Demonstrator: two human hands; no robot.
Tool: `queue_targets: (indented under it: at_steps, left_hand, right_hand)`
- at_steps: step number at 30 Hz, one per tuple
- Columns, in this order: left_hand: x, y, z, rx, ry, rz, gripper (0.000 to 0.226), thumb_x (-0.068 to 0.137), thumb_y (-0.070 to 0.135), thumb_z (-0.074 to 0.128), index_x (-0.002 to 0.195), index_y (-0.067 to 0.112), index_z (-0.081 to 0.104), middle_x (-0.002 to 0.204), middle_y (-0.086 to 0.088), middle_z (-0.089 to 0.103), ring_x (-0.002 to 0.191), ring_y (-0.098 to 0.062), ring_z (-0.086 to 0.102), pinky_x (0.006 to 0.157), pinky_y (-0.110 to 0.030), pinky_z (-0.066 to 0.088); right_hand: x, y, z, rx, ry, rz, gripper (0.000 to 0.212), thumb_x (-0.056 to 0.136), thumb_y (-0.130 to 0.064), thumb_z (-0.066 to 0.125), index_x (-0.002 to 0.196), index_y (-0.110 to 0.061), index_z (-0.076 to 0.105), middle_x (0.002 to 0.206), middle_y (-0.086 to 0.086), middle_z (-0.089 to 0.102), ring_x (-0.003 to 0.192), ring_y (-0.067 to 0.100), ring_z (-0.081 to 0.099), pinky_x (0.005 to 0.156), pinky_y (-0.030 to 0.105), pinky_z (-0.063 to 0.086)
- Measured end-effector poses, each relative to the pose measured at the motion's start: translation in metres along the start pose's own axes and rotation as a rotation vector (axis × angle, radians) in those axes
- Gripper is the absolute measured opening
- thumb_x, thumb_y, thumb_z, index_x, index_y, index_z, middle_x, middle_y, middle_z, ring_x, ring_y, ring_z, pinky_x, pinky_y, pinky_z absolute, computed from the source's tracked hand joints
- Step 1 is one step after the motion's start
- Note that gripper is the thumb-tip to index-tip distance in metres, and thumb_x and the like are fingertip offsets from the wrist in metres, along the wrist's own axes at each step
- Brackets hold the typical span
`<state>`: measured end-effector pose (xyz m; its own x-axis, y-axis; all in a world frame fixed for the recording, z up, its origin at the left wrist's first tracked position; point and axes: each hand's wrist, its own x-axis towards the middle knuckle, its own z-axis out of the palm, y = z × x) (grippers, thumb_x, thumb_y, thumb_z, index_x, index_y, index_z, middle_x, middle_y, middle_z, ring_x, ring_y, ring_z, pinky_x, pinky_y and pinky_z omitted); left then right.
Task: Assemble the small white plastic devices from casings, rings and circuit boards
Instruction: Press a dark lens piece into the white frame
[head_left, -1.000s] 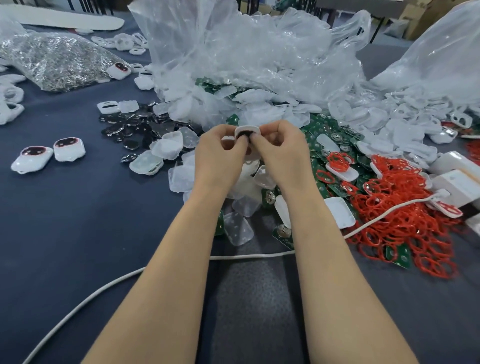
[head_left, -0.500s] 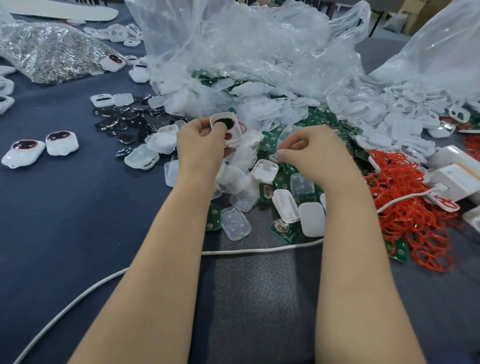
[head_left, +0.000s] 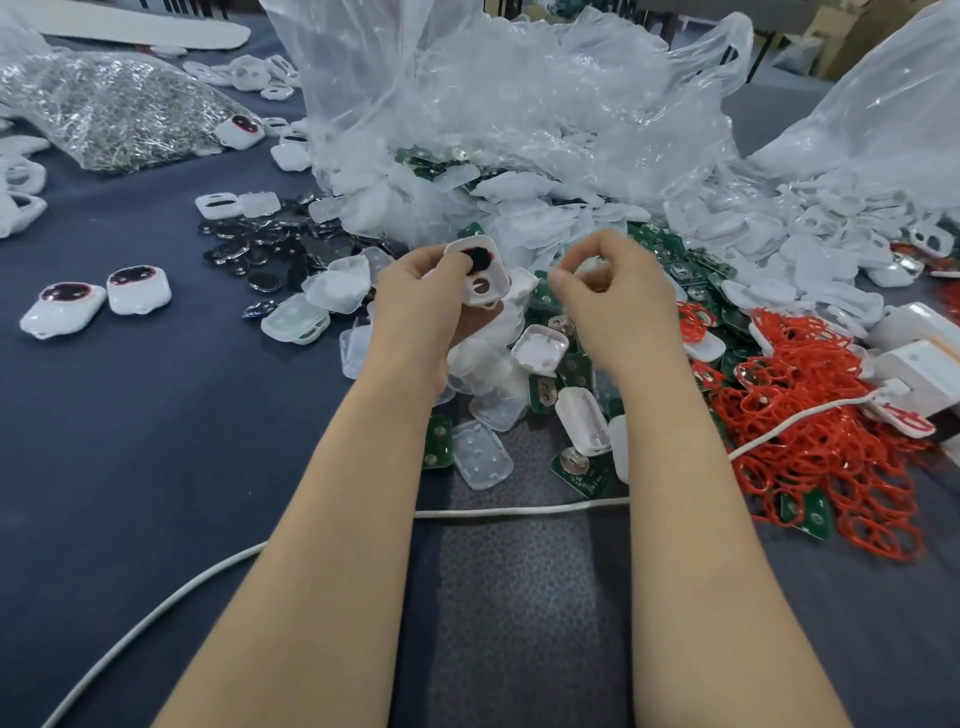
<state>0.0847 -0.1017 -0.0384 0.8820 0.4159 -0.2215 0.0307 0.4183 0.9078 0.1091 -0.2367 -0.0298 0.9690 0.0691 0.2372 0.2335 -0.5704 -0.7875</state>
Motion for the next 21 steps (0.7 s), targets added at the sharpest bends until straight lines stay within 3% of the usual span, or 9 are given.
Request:
queue_targets:
  at_steps: [3,7,14,17,21]
  left_hand:
    - [0.000,0.001,0.001,-0.023,-0.007,-0.011,0.014,0.095,0.009,0.053,0.084,0.012,0.061,0.094,-0.014,0.065,0.083,-0.025,0.066,0.062,-0.028,0.060]
    - [-0.001,0.001,0.000,-0.027,-0.012,-0.012,0.014,0.095,0.009,0.053,0.084,0.009,0.062,0.091,-0.014,0.065,0.083,-0.025,0.066,0.060,-0.025,0.059]
    - [0.000,0.000,0.000,0.008,-0.030,-0.008,0.012,0.094,0.008,0.055,0.086,0.008,0.063,0.098,-0.017,0.068,0.085,-0.024,0.068,0.067,-0.027,0.059]
    - [0.000,0.000,0.000,-0.010,-0.032,-0.026,0.011,0.094,0.008,0.054,0.088,0.007,0.063,0.103,-0.020,0.069,0.085,-0.024,0.068,0.069,-0.028,0.060]
    - [0.001,0.000,-0.001,-0.016,-0.041,-0.028,0.012,0.095,0.008,0.053,0.089,0.005,0.064,0.103,-0.020,0.069,0.082,-0.023,0.068,0.069,-0.028,0.059]
  right_hand:
    - [-0.002,-0.007,-0.001,0.340,-0.033,0.063,0.013,0.089,-0.013,0.063,0.081,-0.021,0.057,0.061,-0.001,0.061,0.050,0.008,0.056,0.054,0.021,0.048]
    - [-0.002,-0.012,0.002,0.600,-0.091,0.120,0.007,0.089,-0.007,0.063,0.083,-0.010,0.060,0.066,0.001,0.067,0.056,0.009,0.064,0.060,0.020,0.053]
    - [0.002,-0.007,0.010,0.480,-0.001,0.083,0.010,0.088,-0.005,0.063,0.094,-0.012,0.058,0.075,0.003,0.066,0.054,0.003,0.063,0.061,0.020,0.053]
    - [0.002,-0.007,0.011,0.449,-0.006,0.057,0.012,0.088,-0.002,0.063,0.086,-0.014,0.065,0.069,0.000,0.065,0.060,0.006,0.064,0.068,0.025,0.057]
    - [0.001,-0.009,0.013,0.600,-0.043,0.085,0.019,0.090,0.003,0.058,0.082,-0.014,0.061,0.063,-0.001,0.064,0.064,0.010,0.067,0.072,0.028,0.058]
